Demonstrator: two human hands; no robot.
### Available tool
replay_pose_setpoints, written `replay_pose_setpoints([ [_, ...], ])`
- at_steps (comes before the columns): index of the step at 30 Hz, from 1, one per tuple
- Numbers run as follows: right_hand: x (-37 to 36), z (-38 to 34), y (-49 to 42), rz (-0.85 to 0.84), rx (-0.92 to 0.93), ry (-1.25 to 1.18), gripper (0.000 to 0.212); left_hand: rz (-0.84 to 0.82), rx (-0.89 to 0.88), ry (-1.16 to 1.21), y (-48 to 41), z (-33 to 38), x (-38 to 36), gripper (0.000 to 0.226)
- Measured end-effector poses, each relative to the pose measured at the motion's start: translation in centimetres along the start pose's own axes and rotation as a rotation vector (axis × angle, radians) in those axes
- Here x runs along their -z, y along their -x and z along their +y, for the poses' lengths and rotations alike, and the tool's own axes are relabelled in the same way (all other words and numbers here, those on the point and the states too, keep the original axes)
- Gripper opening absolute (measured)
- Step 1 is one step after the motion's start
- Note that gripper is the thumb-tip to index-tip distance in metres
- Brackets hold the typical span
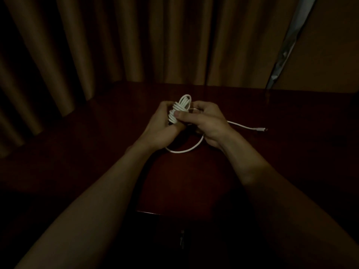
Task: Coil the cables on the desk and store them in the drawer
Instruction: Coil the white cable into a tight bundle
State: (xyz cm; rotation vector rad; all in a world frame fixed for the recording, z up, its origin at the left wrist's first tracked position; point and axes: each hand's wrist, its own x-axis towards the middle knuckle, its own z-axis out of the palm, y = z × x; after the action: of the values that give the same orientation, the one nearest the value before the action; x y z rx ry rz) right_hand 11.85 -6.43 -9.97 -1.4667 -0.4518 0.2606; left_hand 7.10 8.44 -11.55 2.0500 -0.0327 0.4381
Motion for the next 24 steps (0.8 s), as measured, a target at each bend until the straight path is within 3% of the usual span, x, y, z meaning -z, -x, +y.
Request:
replay_pose_setpoints([
  [5,0.2,0.3,0.0,0.05,0.043,-0.038,0.033,0.043,0.013,-0.053,0.2,0.3,-0.2,0.034],
  [14,-0.3,0.6,0.0,0.014,0.026,0.02,0.038,0.101,-0.14,0.119,0.2,0.0,0.1,0.032],
  [19,0.4,1.0,-0.1,-0.004,0.067,0.081,0.037,0.117,-0.195,0.16,0.1,-0.2,0.2,0.015],
  [24,-0.2,1.4,0.0,0.016,0.117,0.13,0.043,0.075,-0.231,0.137,0.1,-0.6,0.1,0.029],
])
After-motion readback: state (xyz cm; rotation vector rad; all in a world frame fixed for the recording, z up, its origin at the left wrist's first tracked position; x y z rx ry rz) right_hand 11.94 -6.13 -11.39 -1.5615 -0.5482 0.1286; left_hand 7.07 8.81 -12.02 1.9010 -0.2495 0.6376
